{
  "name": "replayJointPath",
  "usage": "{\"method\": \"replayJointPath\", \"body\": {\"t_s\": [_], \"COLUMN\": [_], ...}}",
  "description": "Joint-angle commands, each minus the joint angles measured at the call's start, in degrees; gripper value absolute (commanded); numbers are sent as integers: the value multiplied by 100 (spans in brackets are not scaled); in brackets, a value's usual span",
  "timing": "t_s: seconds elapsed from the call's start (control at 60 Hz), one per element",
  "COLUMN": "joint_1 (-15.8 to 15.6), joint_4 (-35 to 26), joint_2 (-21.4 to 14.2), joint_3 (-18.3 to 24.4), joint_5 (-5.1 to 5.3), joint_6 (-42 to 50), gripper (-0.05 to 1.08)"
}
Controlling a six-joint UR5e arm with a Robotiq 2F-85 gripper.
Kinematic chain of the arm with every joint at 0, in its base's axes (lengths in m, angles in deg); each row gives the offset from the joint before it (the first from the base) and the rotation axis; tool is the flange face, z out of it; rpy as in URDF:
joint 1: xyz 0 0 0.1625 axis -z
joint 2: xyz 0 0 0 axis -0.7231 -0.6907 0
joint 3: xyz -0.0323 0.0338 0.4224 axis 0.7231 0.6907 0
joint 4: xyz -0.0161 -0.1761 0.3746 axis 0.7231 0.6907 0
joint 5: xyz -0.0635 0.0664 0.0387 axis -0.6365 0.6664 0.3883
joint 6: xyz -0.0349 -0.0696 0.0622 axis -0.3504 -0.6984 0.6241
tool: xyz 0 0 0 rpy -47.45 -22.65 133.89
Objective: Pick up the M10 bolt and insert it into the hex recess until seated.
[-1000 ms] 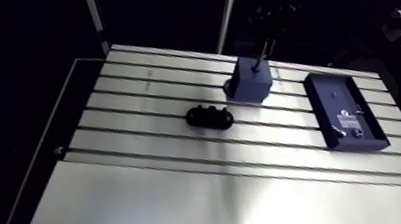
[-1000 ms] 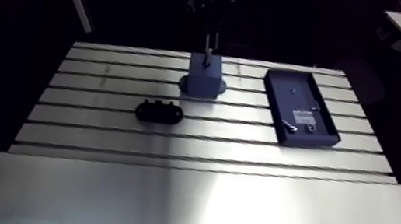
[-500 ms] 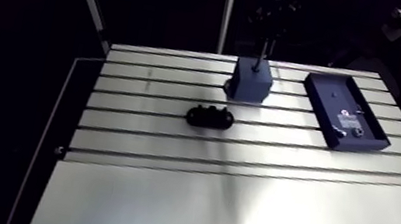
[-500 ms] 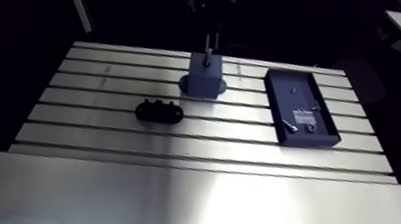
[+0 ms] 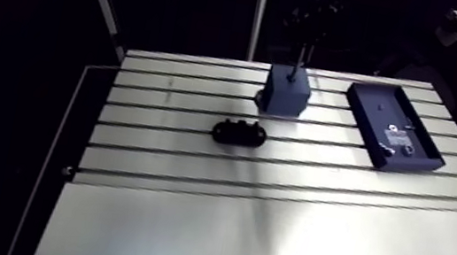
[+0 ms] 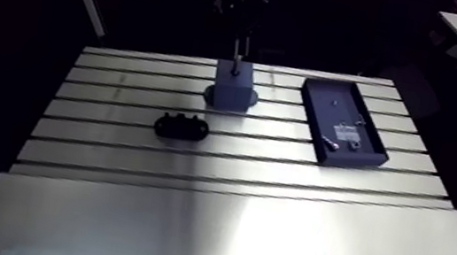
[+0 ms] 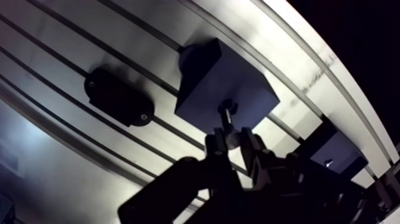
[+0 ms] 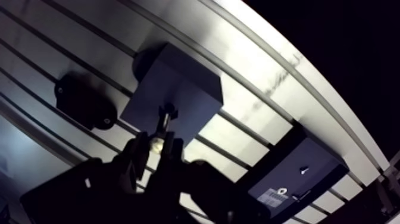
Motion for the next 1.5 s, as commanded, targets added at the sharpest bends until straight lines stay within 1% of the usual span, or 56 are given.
{"method": "replayJointPath", "body": {"t_s": [0.017,1.5], "joint_1": [-3,-12], "joint_4": [0,0], "joint_2": [41,90], "joint_3": [8,62], "joint_5": [0,-1], "joint_6": [-1,8], "gripper": [85,84]}}
